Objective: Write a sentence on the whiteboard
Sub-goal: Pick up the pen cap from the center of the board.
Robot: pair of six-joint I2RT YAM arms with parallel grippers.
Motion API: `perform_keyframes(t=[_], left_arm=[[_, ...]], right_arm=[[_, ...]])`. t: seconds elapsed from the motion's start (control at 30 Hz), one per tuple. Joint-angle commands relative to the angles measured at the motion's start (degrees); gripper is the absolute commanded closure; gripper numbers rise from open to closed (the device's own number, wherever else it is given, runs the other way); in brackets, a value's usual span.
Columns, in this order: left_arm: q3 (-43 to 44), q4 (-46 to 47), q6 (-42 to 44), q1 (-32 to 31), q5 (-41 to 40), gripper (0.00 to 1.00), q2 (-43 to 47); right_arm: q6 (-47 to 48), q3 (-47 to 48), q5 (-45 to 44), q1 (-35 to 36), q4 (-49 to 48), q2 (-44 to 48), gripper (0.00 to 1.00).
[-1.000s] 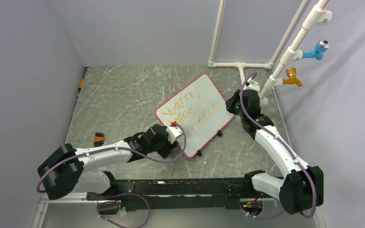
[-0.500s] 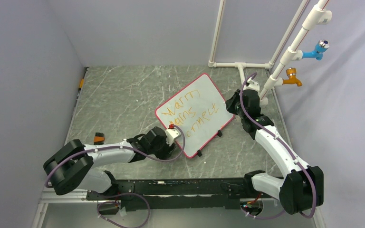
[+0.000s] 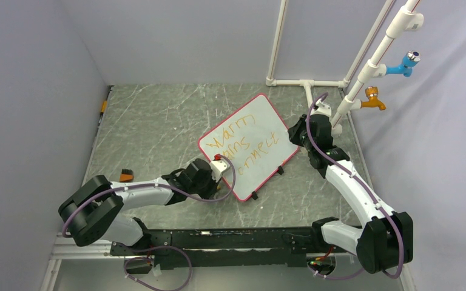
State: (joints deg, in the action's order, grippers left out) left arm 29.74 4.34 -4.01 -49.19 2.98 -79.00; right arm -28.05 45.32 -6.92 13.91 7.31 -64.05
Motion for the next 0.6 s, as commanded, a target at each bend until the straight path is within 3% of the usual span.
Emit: perform_keyframes(t=[0.0,0.1,0.37,0.57], left_arm=[[-1.2,-1.1,-2.6,-0.6,3.2,0.89,1.4],[-1.1,-3.2,-3.3,-0.8,2.8,1.0,4.1],[1.7,-13.3,-1.9,-2.0,0.7,1.0,16.0],[6.0,-20.4,0.8,-2.0,0.9,1.0,22.2]], right_arm=[[0.4,1.7,0.6,-0.3,-0.7,1.0,1.0],[0.0,1.5,1.4,-0.3,-0.7,1.2,1.0],[0.2,1.9,6.6,-0.2,-1.5,1.4,1.0],[0.3,3.0,19.1,-0.1,-4.6,1.8,1.0]])
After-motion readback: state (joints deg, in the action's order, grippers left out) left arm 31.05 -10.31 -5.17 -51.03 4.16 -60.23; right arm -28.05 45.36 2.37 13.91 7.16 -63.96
